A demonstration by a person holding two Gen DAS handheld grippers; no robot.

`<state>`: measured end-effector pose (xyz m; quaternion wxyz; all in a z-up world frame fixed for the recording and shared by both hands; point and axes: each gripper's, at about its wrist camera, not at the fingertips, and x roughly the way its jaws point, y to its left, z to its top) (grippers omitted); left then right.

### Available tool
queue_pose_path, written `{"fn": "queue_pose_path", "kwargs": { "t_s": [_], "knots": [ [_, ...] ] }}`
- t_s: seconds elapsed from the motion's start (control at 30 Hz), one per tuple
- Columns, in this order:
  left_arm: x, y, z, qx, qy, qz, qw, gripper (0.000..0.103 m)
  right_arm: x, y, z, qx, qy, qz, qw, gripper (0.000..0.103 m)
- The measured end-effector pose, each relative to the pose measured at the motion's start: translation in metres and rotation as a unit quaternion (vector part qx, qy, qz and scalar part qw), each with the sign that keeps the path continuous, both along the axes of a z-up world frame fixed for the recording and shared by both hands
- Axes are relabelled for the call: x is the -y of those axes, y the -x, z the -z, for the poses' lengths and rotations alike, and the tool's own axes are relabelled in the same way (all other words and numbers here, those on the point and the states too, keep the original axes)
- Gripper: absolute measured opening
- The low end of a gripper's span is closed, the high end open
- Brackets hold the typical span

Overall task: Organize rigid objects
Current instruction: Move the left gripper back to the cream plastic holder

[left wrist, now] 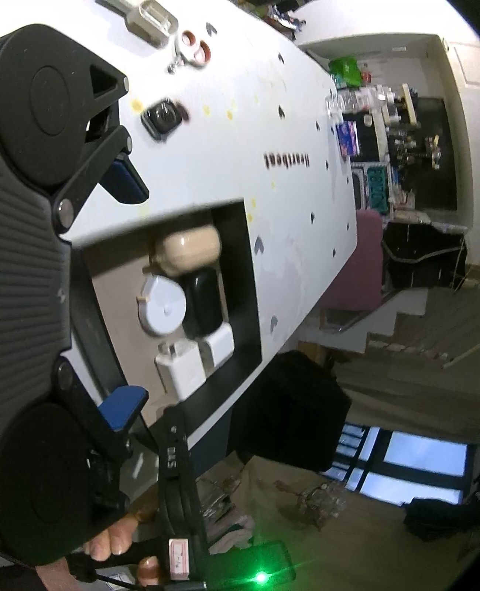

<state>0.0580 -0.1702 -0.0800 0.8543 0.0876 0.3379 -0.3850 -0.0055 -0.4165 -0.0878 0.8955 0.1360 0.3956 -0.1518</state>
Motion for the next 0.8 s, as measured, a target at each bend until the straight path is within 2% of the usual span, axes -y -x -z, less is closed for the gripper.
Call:
{"fn": "queue_pose_path", "kwargs": {
  "t_s": [0.2, 0.4, 0.57, 0.7, 0.8],
  "knots": [
    [-0.032, -0.013, 0.002, 0.027, 0.013, -0.031, 0.9991, 0.103, 0.000, 0.000, 0.000, 0.000, 0.000, 0.000, 1.000, 0.007],
    [-0.075, -0.044, -0.005, 0.024, 0.036, -0.104, 0.9936, 0.103, -0.001, -0.001, 0.002, -0.004, 0.002, 0.000, 1.000, 0.007],
    [-0.106, -0.074, -0.004, 0.047, 0.039, -0.177, 0.9823, 0.103, -0.001, -0.001, 0.003, -0.004, 0.001, 0.001, 1.000, 0.007],
    [-0.133, -0.103, 0.010, 0.075, 0.025, -0.249, 0.9653, 0.103, -0.002, -0.002, 0.003, -0.004, 0.002, 0.001, 1.000, 0.007],
    [-0.145, -0.121, 0.023, 0.080, 0.007, -0.265, 0.9610, 0.101, -0.002, -0.002, 0.003, -0.005, 0.002, 0.001, 1.000, 0.007]
  ]
}}
